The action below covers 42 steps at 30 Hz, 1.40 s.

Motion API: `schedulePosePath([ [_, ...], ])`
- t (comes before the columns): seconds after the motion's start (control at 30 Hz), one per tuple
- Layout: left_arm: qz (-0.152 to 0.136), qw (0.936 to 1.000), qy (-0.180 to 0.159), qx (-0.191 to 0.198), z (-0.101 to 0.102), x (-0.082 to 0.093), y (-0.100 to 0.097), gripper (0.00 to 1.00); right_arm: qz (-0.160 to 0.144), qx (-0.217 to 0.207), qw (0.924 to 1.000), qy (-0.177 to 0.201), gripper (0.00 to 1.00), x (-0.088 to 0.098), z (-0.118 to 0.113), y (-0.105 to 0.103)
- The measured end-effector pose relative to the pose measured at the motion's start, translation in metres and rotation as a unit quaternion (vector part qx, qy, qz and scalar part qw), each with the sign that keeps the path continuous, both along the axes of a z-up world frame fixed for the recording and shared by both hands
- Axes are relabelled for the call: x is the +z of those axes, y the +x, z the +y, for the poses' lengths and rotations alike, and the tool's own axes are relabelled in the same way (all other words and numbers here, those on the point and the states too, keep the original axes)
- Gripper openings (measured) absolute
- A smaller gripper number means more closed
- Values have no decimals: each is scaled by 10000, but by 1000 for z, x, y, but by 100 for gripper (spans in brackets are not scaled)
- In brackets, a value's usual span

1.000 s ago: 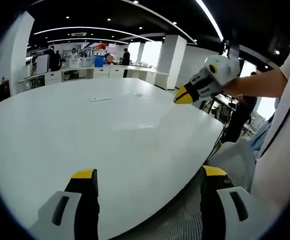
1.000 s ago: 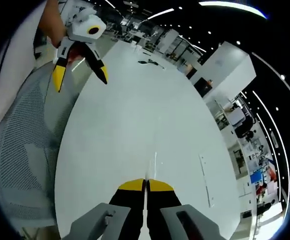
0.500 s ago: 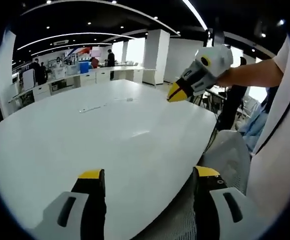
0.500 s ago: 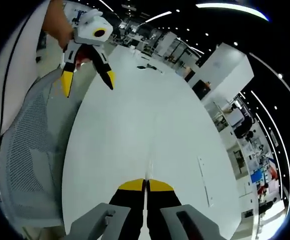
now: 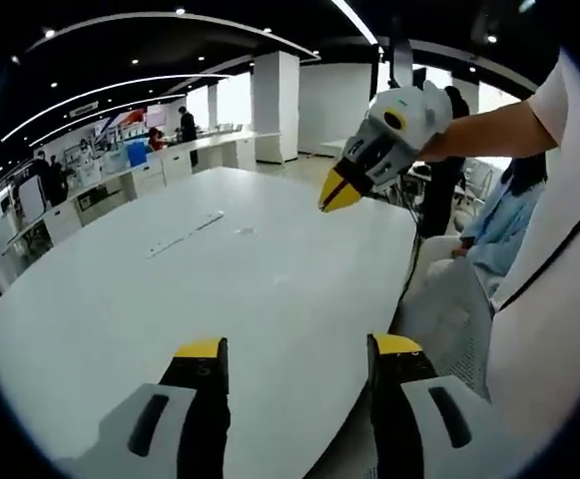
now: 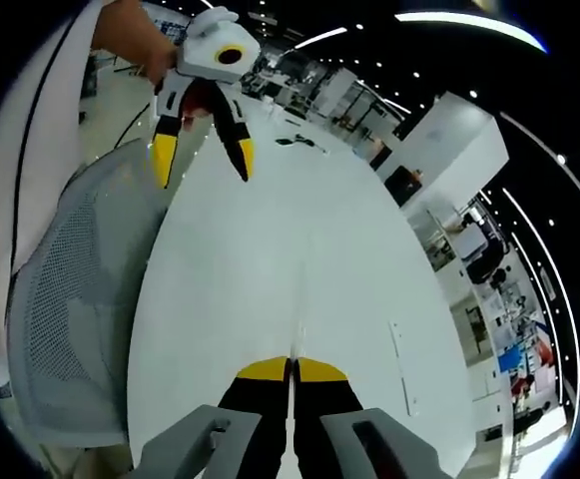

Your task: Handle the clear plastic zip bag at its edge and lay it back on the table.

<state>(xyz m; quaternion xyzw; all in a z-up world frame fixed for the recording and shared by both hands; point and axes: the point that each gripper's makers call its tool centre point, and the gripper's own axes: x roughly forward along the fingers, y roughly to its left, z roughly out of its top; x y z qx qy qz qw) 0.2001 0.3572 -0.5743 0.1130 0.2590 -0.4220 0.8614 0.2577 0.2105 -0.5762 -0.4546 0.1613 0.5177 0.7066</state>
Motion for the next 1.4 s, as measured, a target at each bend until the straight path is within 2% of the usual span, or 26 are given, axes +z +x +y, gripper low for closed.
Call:
schedulePosePath([
  [0.13, -124, 9998, 93, -146, -2, 14, 9, 51, -20, 58, 10000, -21, 0, 5, 0, 0],
  [0.27, -270, 9985, 280, -383, -4, 24, 15, 42, -31, 88, 10000, -11, 0, 10, 0, 0],
  [0.63, -432, 9944, 587, -767, -11, 49, 27, 41, -59, 201, 9998, -48, 0, 22, 2, -2],
  [0.9, -544, 9906, 789, -981, -12, 57, 34, 38, -79, 275, 9996, -73, 0, 30, 3, -6],
  [1.2, -754, 9814, 1170, -1325, -17, 66, 43, 32, -90, 367, 9992, -114, 0, 37, 5, -10],
  [1.4, -777, 9750, 1406, -1536, -21, 69, 46, 27, -107, 398, 9991, -129, 0, 42, 5, -11],
])
